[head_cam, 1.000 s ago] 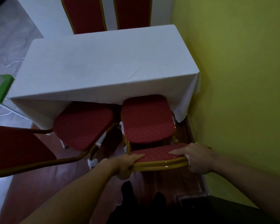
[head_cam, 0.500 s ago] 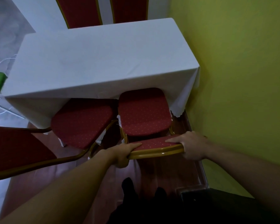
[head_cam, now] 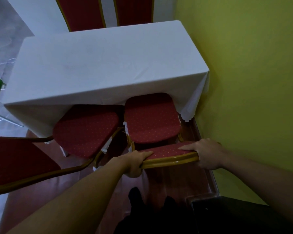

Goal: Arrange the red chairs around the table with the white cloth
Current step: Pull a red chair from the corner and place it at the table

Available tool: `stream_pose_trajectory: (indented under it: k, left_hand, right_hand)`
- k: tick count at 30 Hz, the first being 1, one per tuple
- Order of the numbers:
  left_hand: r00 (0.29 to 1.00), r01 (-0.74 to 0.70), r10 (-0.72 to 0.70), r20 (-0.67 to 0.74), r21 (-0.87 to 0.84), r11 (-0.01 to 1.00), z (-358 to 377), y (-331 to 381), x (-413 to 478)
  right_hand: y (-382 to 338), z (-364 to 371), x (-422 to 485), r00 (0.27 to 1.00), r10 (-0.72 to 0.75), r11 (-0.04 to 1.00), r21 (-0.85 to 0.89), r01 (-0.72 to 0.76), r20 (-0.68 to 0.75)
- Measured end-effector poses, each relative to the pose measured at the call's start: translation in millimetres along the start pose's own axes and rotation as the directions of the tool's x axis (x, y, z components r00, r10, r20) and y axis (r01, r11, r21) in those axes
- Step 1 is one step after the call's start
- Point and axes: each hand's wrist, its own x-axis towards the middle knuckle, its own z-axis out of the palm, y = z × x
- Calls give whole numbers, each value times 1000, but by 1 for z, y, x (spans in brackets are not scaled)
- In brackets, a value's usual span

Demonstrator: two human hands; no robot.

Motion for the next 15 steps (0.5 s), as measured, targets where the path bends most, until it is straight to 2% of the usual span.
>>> stream_pose_trajectory:
  k: [8, 15]
  left_hand:
    - [997, 3, -5, 71, 28, 1000, -7, 3, -2]
    - [998, -16, 15, 66, 21, 1000, -9, 4, -3]
  right_hand:
    - [-2, -1, 0, 1000, 10, 1000, 1, -10, -6]
    - [-4, 0, -1, 999, -3, 1000, -25, 3, -32]
